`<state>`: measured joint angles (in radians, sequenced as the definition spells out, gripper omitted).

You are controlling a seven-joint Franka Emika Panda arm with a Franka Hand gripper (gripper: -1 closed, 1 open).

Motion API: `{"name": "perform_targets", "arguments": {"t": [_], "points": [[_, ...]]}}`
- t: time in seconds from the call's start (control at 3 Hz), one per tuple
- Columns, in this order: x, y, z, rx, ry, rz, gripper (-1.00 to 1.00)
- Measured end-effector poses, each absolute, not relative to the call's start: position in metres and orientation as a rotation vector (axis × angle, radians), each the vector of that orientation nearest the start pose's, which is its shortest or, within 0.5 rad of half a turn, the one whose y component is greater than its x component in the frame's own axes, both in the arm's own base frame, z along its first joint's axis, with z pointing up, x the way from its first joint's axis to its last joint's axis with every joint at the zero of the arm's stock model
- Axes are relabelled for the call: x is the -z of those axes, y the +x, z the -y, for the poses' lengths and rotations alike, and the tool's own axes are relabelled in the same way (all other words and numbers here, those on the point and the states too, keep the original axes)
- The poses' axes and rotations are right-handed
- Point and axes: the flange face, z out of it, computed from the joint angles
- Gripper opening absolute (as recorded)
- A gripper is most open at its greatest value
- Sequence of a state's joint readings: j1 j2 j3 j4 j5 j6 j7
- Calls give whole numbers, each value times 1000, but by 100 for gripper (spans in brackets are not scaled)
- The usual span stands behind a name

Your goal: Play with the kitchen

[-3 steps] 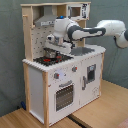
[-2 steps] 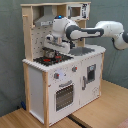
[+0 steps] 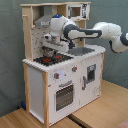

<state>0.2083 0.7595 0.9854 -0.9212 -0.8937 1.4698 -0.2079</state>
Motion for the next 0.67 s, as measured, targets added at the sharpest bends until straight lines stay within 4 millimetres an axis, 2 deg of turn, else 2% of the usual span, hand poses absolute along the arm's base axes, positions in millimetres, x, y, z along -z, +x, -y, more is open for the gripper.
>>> {"name": "perform_targets", "arguments": {"t": [0.33,0.67], "points": [[-558,565,-450,206,-2907,1785,-100],[-568,554,-452,164,-2955,1793,-100]]}}
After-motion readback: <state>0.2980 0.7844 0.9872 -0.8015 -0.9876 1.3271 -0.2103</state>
